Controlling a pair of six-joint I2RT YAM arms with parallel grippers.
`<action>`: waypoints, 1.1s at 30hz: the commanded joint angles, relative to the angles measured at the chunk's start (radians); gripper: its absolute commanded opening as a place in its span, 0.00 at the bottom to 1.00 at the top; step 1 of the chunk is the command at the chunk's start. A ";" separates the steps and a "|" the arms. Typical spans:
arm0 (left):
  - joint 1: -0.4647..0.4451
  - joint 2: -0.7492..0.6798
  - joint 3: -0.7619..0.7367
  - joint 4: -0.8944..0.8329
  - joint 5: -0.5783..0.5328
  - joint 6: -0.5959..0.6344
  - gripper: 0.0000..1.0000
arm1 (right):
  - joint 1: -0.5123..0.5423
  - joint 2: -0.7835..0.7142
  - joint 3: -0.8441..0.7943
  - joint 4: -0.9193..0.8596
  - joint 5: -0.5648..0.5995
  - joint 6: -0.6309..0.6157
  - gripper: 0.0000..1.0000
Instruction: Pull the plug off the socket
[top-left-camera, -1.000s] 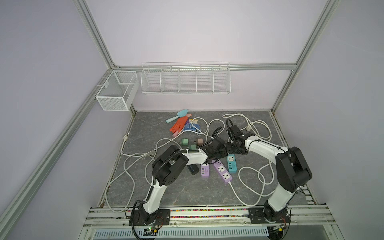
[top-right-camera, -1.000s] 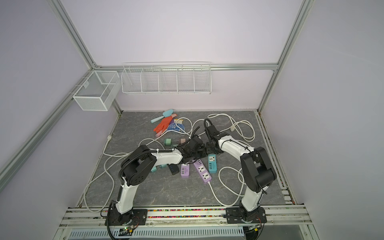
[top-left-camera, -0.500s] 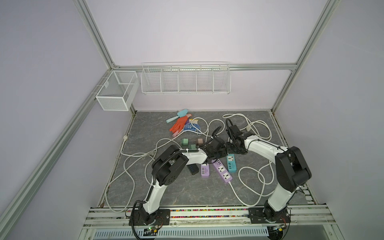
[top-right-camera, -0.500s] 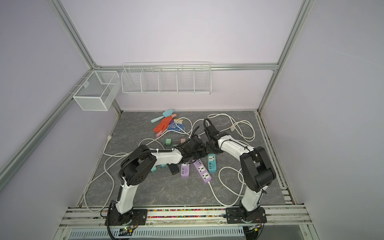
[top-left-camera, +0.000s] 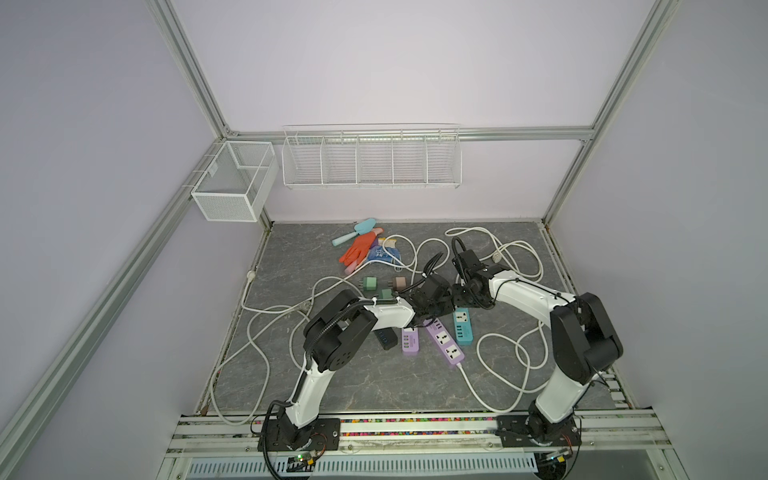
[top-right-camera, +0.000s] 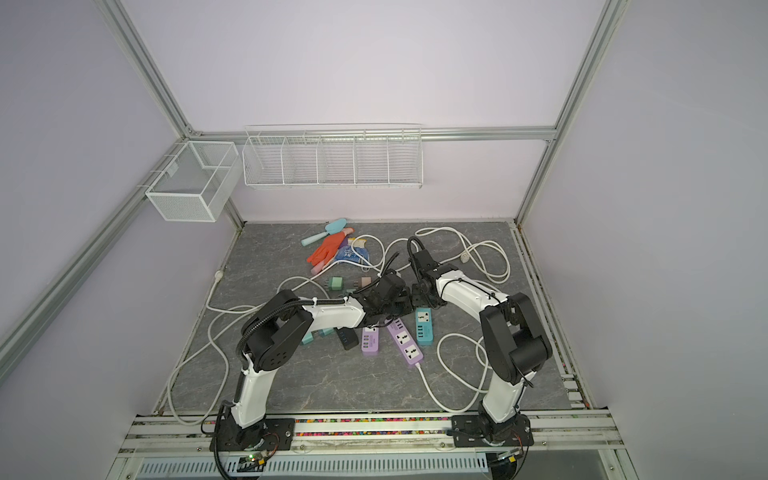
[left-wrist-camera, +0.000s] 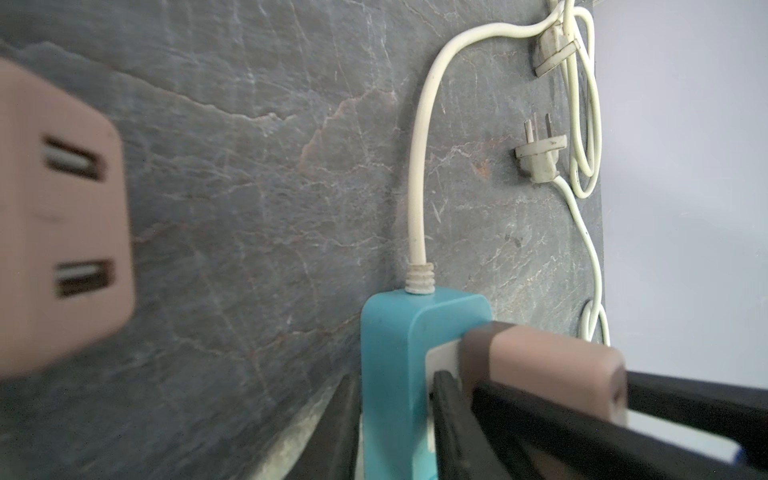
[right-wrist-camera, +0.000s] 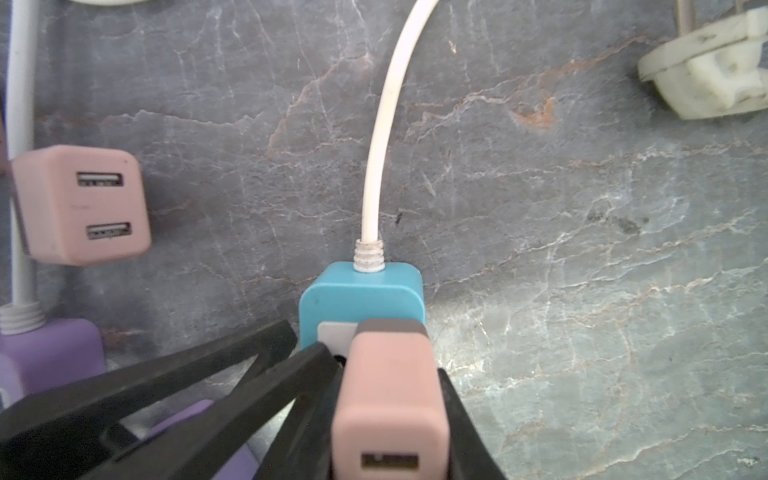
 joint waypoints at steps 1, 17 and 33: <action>-0.011 0.070 -0.031 -0.181 -0.066 -0.004 0.30 | 0.023 -0.012 0.044 -0.034 0.062 0.012 0.17; -0.017 0.058 -0.036 -0.085 0.001 -0.010 0.29 | 0.001 -0.021 0.028 -0.003 0.011 0.029 0.16; -0.014 -0.068 -0.093 0.120 0.071 -0.051 0.34 | 0.002 -0.019 0.006 0.008 -0.026 0.043 0.13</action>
